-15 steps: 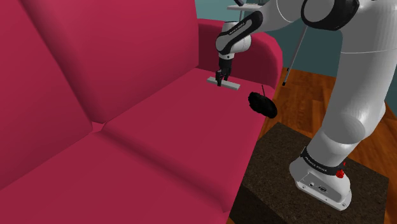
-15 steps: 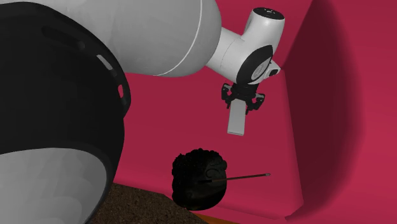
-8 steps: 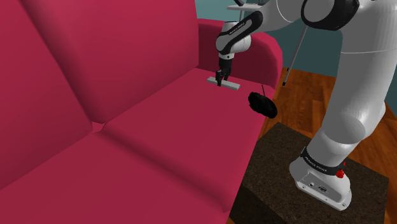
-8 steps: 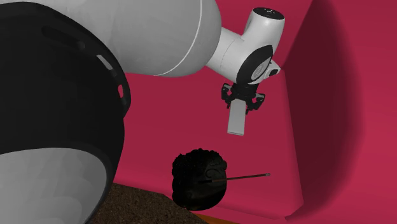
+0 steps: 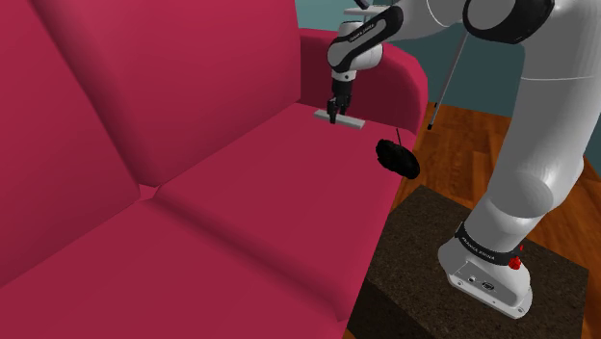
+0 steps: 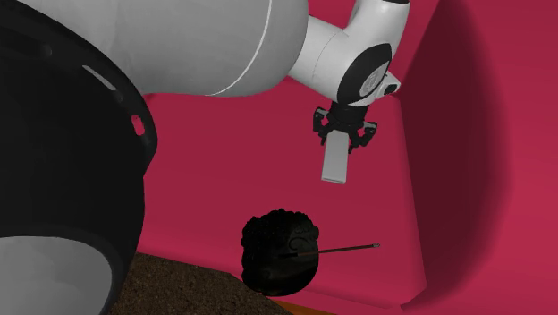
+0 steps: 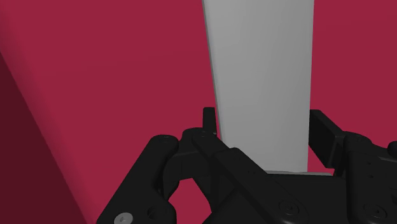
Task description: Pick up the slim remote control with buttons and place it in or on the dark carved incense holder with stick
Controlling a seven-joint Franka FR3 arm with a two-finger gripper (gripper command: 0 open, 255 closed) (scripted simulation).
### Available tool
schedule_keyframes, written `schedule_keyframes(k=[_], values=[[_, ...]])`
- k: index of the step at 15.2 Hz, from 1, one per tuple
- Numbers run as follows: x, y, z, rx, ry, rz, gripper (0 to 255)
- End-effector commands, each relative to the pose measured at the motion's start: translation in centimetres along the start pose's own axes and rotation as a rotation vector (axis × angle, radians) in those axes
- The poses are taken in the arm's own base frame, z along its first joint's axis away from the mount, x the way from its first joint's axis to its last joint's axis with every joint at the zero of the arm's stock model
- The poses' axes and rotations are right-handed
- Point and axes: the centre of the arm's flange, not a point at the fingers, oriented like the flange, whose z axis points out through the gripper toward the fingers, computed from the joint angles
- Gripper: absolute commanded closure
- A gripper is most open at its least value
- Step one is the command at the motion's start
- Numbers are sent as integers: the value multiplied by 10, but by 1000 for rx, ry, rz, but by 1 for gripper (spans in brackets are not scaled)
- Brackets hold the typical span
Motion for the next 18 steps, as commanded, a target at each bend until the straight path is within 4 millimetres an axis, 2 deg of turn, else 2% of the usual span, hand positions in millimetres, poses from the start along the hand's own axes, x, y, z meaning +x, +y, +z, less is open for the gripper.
schedule_keyframes(k=[1,13,18], values=[[-1,-1,-10,0,0,0,255],[0,-2,-73,0,0,0,255],[-66,-5,-74,0,0,0,255]])
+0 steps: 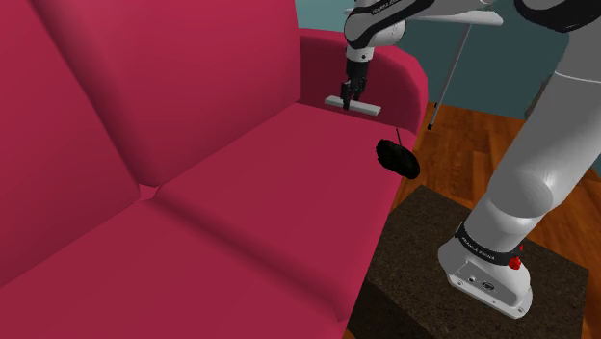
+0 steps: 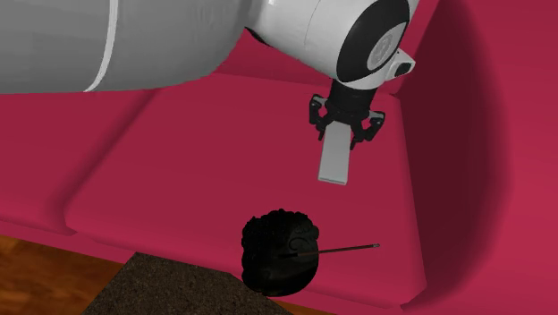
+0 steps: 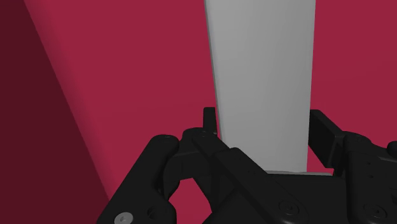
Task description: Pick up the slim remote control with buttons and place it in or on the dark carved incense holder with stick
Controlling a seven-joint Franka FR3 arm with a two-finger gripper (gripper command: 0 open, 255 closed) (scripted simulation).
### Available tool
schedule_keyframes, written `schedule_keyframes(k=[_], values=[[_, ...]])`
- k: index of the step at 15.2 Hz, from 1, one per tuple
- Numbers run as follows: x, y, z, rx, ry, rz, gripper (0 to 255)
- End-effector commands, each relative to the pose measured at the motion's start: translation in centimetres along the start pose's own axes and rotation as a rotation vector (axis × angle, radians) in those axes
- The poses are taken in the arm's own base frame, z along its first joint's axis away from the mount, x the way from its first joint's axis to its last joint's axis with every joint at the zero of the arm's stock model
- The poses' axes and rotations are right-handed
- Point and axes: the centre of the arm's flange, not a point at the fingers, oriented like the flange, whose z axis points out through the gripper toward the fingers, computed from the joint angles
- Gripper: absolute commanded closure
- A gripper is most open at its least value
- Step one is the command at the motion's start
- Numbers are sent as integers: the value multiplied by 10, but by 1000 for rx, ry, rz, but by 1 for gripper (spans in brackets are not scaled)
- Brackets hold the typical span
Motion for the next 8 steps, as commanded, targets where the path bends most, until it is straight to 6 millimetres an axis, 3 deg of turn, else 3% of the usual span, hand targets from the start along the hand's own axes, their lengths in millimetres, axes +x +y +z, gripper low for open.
schedule_keyframes(k=[1,8], values=[[-28,-3,1,0,1,0,255],[-120,-6,0,0,1,0,255]])
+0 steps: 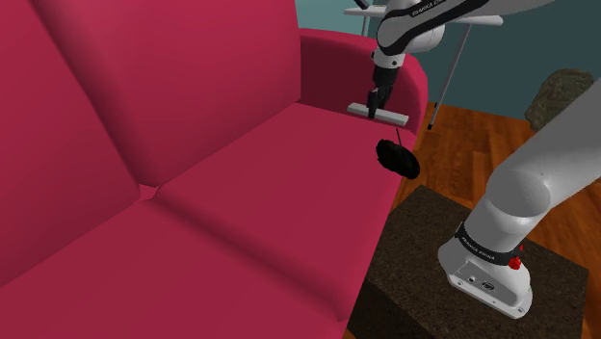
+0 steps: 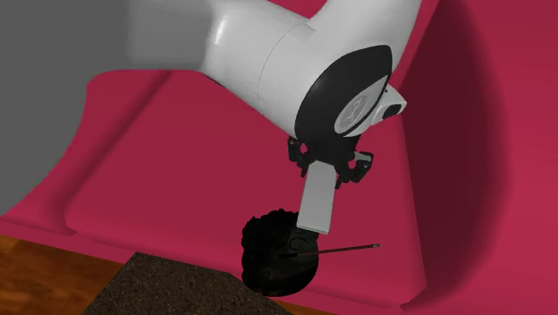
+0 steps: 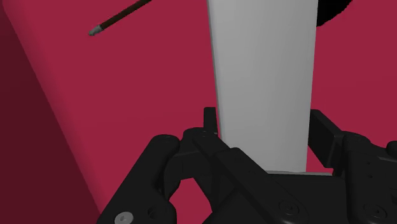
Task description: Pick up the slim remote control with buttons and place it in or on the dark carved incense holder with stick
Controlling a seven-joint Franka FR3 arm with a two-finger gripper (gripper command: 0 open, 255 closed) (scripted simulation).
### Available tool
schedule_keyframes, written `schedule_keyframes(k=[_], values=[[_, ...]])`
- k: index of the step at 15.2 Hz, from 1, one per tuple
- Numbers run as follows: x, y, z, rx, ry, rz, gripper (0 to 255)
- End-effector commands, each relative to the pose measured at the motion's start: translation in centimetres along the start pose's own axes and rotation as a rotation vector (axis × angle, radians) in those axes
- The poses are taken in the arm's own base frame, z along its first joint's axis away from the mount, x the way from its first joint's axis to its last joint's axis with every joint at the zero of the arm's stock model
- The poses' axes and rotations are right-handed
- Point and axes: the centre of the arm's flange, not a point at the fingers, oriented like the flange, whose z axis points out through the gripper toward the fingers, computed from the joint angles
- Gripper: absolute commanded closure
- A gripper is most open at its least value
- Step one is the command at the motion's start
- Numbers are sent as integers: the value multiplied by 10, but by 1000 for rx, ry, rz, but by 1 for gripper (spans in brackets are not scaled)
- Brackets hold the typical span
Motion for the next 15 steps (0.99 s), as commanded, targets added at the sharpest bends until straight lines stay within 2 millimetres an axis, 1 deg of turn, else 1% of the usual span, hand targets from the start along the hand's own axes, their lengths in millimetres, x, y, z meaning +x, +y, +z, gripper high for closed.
schedule_keyframes(k=[1,6,7,15], values=[[-28,-2,0,0,1,-1,255],[-93,-5,0,0,1,-1,255],[-99,-5,-1,0,1,-1,255],[-99,-4,42,0,1,-1,255]])
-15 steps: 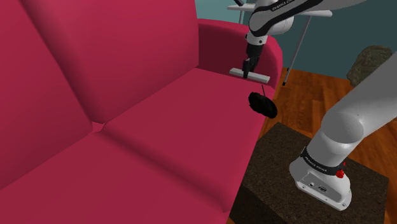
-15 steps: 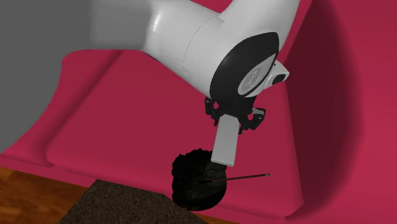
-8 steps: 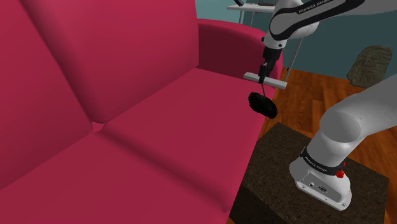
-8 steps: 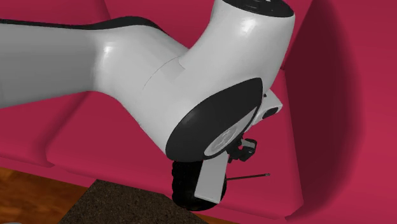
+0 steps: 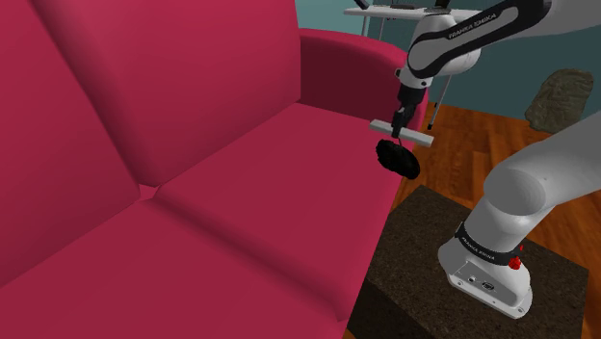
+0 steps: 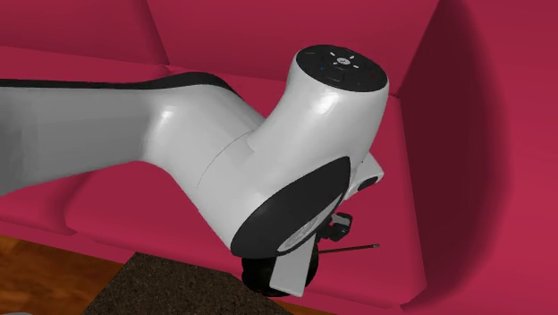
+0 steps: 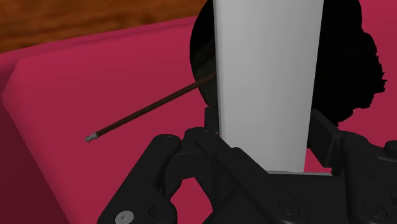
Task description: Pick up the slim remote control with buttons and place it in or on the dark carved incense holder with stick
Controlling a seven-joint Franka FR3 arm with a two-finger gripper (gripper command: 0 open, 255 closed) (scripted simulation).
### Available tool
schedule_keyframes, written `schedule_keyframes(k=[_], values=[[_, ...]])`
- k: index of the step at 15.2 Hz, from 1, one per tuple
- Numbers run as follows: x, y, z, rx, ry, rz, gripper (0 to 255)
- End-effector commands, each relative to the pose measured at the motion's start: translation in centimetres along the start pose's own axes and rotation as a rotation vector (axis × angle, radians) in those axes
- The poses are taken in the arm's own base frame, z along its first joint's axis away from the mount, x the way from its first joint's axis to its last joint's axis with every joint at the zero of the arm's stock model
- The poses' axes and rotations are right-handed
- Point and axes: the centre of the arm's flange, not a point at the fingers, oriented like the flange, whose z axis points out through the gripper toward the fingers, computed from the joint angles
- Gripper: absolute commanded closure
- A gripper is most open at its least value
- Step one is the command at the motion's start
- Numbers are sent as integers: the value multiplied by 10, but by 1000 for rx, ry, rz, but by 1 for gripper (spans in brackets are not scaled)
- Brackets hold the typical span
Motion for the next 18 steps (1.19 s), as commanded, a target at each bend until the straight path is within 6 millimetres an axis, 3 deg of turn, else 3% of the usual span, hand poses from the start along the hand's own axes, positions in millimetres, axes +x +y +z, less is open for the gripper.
schedule_keyframes(k=[1,5,13,14,18], values=[[0,0,10,0,1,0,255],[0,1,34,0,1,0,255],[0,1,34,0,1,0,255],[0,1,34,0,1,0,0],[0,1,34,0,1,0,0]])
